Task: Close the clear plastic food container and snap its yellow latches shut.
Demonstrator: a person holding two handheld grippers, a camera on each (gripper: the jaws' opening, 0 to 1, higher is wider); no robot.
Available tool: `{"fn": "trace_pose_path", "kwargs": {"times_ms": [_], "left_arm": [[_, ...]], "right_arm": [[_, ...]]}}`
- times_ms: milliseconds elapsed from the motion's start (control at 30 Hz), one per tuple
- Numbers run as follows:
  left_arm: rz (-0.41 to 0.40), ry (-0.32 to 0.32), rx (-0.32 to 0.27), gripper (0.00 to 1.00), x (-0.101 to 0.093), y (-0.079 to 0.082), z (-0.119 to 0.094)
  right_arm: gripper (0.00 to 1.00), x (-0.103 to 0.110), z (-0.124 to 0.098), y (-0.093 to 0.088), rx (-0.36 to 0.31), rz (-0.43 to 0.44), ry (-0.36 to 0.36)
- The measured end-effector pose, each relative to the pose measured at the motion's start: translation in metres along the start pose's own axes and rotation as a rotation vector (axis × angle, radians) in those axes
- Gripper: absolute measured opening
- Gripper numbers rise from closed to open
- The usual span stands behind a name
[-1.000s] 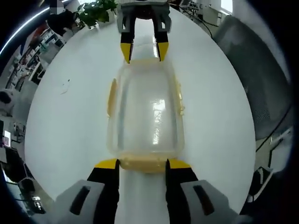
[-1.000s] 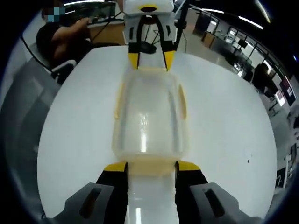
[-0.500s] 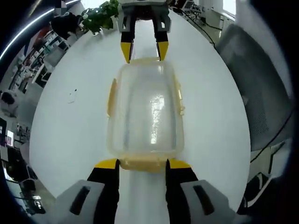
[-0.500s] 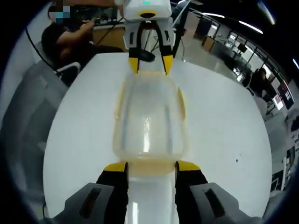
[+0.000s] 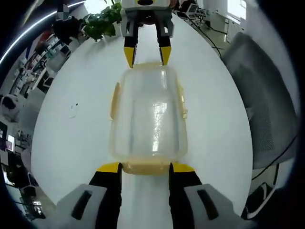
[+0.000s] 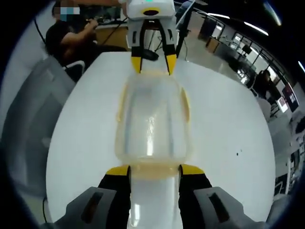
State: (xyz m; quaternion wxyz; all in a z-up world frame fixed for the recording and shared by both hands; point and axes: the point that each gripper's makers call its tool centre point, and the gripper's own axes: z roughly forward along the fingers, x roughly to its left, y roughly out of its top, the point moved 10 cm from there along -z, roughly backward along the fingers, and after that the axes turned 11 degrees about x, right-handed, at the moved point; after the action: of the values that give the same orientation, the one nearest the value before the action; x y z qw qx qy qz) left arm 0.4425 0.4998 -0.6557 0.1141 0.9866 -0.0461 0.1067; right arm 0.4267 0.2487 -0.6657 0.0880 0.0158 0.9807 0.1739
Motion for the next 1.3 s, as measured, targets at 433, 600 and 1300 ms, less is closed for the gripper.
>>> {"fn": "trace_pose_path", "kwargs": {"times_ms": [433,600,1300], "left_arm": [[-0.004,-0.010,-0.042,0.37,0.000,0.034,0.014],[-0.007,-0.010,-0.055,0.37,0.000,0.045,0.016],[0.005,-0.025,-0.102,0.37,0.007,0.088,0.027]], "right_arm": [[0.37,0.001,-0.012,-0.037,0.007,0.011,0.006],[0.37,0.000,-0.016,-0.049,0.005,0.022,0.007],[0.37,-0.004,-0.030,-0.091,0.045,0.033,0.019]]}}
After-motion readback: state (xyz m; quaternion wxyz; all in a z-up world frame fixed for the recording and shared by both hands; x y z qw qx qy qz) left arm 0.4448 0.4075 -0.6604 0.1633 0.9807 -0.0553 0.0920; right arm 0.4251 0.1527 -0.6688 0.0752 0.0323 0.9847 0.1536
